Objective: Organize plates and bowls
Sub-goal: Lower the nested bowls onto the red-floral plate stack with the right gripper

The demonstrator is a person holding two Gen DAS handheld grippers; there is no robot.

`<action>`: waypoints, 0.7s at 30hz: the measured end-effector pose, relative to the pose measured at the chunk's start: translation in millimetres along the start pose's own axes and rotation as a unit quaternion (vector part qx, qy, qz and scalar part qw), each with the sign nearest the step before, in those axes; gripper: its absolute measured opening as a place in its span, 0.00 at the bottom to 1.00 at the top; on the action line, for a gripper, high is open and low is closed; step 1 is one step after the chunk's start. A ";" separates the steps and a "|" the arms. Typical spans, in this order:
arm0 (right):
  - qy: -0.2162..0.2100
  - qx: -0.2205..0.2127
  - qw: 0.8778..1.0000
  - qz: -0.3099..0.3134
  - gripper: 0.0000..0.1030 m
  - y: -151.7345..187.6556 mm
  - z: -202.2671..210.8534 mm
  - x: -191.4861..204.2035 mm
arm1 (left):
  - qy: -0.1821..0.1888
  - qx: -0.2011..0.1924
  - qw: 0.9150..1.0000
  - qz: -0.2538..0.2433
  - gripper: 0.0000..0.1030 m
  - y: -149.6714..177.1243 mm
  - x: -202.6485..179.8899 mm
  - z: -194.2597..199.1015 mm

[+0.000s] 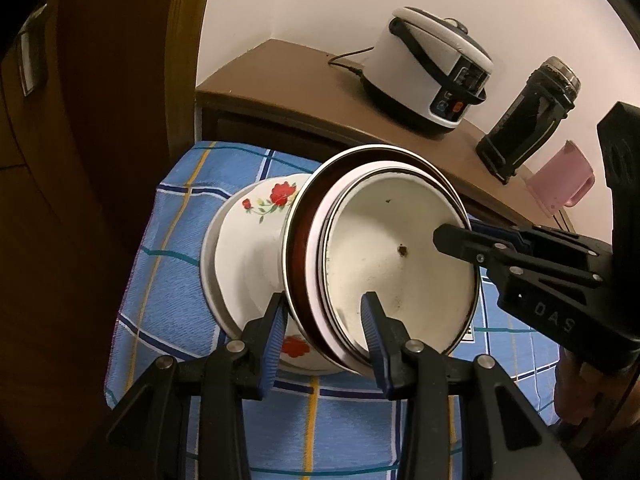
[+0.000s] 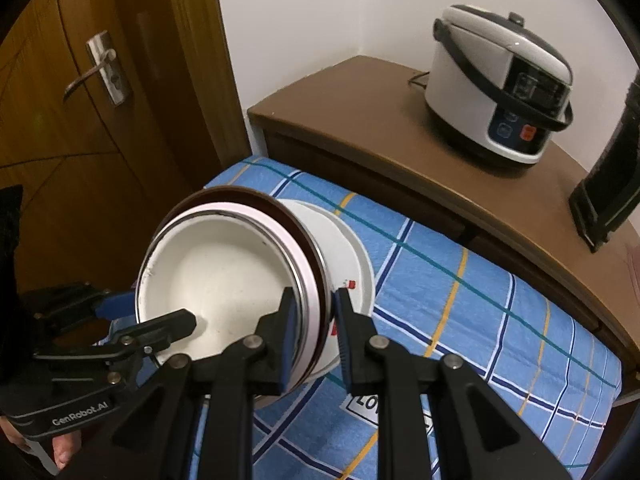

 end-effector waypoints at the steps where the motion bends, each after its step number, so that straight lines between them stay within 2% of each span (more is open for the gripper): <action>1: -0.001 0.006 1.000 0.000 0.19 -0.4 -3.1 -0.2 | 0.002 0.003 1.000 0.001 0.40 0.5 1.6 -1.4; 11: -0.013 0.080 0.997 -0.008 0.19 -2.3 -37.0 -5.3 | 0.003 0.024 1.000 -0.008 0.40 -2.6 5.6 -9.0; 21: -0.016 0.109 0.994 -0.003 0.19 -5.7 -46.9 -5.4 | 0.006 0.033 0.999 -0.012 0.40 -4.6 6.9 -17.4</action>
Point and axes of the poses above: each gripper's, at about its wrist camera, not at the fingertips, and z roughly against the way its jaws point, x to its left, y to its underside, the point moved 7 cm from there along -z, roughly the way its jaws point, and after that the axes turned 13 degrees about -z, right-handed, at the moved point
